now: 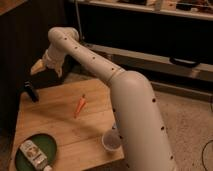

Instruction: Place the eraser in the ceramic cup

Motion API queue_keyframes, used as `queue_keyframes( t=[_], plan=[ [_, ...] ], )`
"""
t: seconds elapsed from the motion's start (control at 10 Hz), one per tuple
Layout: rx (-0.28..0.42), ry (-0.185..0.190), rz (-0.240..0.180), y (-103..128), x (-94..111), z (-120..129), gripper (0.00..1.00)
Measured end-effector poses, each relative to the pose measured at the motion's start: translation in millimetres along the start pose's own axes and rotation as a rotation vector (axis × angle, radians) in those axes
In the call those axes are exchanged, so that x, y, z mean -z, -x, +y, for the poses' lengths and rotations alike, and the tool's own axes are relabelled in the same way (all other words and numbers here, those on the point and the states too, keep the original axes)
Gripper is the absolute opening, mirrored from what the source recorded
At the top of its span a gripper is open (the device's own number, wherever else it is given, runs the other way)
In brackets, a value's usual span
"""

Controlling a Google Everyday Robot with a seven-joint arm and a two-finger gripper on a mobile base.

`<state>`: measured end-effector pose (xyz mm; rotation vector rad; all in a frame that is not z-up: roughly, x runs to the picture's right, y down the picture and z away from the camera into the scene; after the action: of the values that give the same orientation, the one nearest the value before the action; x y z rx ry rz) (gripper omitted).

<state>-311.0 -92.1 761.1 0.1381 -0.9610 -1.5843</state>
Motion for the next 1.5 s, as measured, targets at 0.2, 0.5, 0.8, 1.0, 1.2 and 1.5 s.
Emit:
queue_keyframes(
  t=[0.2,0.5,0.8,1.0,1.2,1.5],
  plan=[
    [0.001,0.000,0.001,0,1,0,0.80],
    [-0.011,0.002,0.031,23,30,-11,0.80],
    [-0.011,0.003,0.035,32,38,-16,0.80],
    [-0.011,0.003,0.035,32,38,-17,0.80],
    [-0.010,0.003,0.035,32,38,-17,0.80],
    [-0.011,0.003,0.035,32,38,-17,0.80]
  ],
)
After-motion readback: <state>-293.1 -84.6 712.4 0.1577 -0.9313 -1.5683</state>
